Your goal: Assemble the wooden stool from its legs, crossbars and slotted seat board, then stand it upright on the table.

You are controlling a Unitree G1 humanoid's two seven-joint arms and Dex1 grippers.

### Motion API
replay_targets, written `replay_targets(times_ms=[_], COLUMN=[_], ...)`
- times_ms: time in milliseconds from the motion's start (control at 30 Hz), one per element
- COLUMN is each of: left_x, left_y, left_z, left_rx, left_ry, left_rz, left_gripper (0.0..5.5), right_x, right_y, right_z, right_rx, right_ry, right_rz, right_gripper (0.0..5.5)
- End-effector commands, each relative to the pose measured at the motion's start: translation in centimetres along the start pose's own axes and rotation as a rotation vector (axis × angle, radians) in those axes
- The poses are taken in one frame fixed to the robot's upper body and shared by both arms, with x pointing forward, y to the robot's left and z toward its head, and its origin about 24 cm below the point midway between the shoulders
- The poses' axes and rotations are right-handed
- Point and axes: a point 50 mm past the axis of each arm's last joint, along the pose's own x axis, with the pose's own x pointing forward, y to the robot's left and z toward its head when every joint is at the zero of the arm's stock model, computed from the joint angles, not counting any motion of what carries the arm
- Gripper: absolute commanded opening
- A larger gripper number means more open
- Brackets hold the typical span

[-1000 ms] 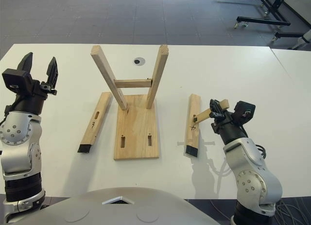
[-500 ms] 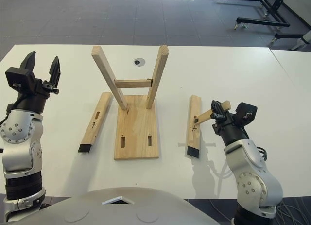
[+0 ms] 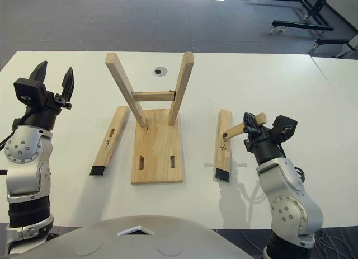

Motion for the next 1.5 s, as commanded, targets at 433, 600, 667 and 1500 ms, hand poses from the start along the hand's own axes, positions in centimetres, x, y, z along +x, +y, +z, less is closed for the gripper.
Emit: replay_targets(times_ms=[433,600,667,1500], left_x=[0.4,0.5,0.6,1.4], left_y=[-0.1,-0.2,-0.2,-1.1], left_z=[0.1,0.1,0.1,-0.1], left_rx=[0.023,0.025,0.024,0.016], left_ry=[-0.009,-0.01,-0.011,-0.026], left_rz=[-0.028,-0.034,-0.035,-0.075], left_gripper=[2.77,2.77,2.77,2.77], right_x=[-0.4,-0.5,-0.4,-0.1], right_y=[-0.5,-0.5,-0.5,0.0], right_z=[-0.7,-0.9,-1.0,-0.7], right_rx=[-0.013,-0.015,-0.015,-0.048], right_ry=[0.016,0.021,0.026,-0.017], right_rz=[-0.039,-0.037,-0.034,-0.023], right_gripper=[0.39,0.39,0.39,0.39])
